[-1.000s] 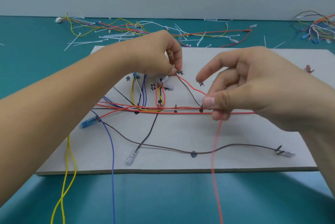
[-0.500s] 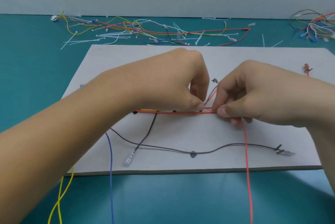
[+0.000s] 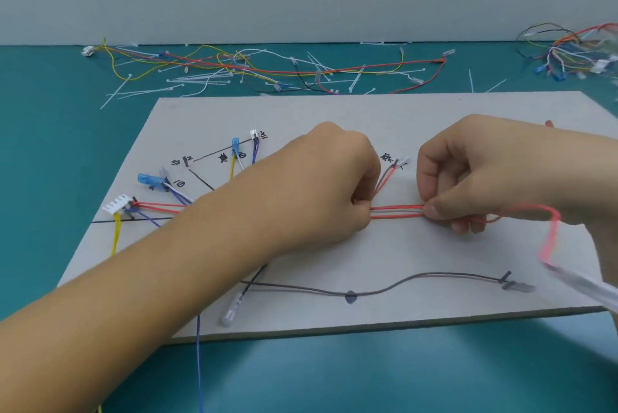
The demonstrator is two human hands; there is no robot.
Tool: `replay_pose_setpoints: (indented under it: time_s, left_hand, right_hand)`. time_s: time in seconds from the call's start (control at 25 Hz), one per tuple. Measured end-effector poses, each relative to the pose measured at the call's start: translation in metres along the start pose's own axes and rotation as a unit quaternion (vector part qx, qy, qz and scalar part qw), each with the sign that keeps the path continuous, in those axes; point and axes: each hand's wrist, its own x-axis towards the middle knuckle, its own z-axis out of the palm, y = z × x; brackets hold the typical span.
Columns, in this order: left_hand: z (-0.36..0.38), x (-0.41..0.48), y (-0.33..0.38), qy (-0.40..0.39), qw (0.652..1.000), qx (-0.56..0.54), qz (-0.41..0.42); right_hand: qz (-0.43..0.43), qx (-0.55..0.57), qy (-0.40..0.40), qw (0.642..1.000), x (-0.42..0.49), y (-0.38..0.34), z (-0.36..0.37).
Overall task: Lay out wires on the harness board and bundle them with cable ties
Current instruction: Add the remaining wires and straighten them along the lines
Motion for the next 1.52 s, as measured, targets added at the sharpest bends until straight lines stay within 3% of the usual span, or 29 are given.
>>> replay_pose_setpoints:
  time_s: [0.4,0.8,1.0,1.52]
  left_hand:
    - [-0.003,-0.002,-0.012,-0.020,0.998,-0.051,0.009]
    - [0.000,-0.007,-0.016,-0.006,0.998,-0.064,0.023]
    - [0.002,-0.005,-0.014,0.004,0.996,-0.052,0.070]
    - [-0.013,0.004,-0.018,-0.056,0.994,-0.084,0.051]
  right_hand:
    - [0.023,-0.101,0.035,0.994,-0.005,-0.005,-0.005]
    - [0.021,-0.132,0.072,0.988,-0.011,-0.005,-0.010]
    - [0.020,-0.151,0.095,0.984,-0.009,-0.004,-0.009]
    - [-0.001,-0.139,0.125,0.982,-0.008,-0.006,-0.005]
